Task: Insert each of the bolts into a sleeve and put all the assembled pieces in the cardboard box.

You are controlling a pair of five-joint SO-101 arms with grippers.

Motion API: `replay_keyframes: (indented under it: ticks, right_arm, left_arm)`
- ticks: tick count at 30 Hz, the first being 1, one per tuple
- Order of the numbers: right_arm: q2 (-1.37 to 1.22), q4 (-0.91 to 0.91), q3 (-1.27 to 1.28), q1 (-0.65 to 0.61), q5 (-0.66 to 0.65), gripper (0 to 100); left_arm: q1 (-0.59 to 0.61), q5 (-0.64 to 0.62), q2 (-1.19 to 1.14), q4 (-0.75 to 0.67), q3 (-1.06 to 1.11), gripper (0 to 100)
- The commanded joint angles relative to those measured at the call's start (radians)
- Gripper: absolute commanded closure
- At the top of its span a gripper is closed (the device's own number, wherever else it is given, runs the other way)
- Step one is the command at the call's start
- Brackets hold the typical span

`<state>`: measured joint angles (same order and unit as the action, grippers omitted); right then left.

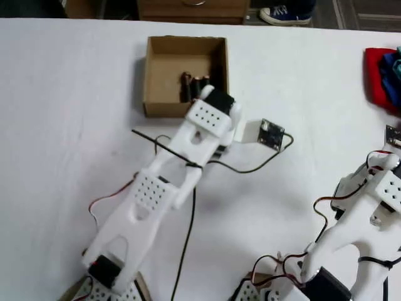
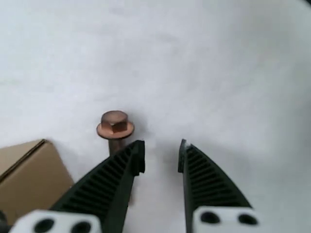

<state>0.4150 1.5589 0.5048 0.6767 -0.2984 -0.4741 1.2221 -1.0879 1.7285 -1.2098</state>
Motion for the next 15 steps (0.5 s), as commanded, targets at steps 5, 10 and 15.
replay_keyframes:
  ticks: [5,10,15]
  right_arm:
    - [0.028,-0.008,-0.005,0.005,-0.006,97.8]
    - [0.028,-0.007,-0.005,0.010,-0.006,97.8]
    - [0.028,-0.007,-0.005,0.010,-0.006,97.8]
  left_arm:
    - [-0.002,0.006,0.092,-0.135,-0.018,86]
    - [0.009,0.005,0.023,-0.269,-0.027,86]
    - [0.020,0.005,-0.046,-0.275,-0.027,86]
